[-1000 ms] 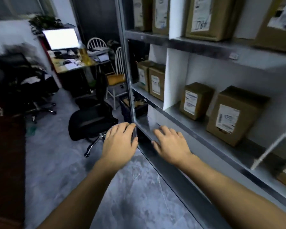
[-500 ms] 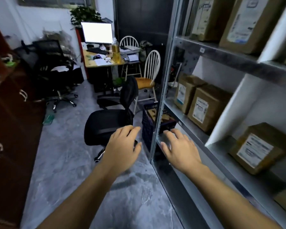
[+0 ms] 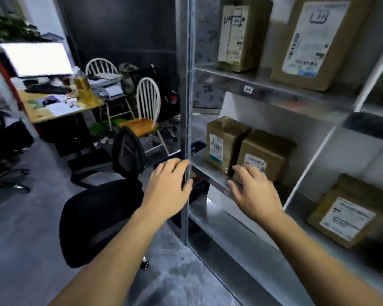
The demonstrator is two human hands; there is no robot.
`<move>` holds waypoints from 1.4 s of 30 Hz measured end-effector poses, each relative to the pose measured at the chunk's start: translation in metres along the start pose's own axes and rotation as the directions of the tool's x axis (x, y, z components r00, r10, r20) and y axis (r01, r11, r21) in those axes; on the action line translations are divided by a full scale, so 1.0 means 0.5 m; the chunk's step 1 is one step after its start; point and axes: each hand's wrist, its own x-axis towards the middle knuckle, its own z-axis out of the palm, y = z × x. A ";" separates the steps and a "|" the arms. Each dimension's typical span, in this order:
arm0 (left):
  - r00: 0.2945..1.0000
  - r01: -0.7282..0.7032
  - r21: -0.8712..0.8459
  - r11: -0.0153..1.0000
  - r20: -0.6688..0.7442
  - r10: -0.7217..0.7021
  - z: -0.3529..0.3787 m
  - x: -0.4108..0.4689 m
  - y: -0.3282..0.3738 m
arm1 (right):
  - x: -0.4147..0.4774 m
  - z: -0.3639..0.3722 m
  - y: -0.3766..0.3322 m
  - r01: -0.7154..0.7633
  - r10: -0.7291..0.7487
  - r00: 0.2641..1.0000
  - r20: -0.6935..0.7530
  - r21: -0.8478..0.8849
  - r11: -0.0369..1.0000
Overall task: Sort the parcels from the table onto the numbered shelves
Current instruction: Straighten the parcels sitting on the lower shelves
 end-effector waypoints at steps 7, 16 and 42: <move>0.996 -0.095 -0.088 0.992 -0.008 0.094 0.073 0.208 -0.003 | 0.160 -0.003 0.049 -0.092 0.092 0.992 -0.081 0.004 0.996; 0.993 -0.099 -0.192 0.976 0.046 0.109 0.163 0.383 -0.040 | 0.313 0.024 0.069 -0.205 0.205 0.978 0.041 0.001 0.979; 0.957 -0.101 -0.583 0.806 0.164 0.238 0.319 0.565 -0.099 | 0.410 0.124 0.038 -0.352 0.342 0.936 -0.086 -0.242 0.904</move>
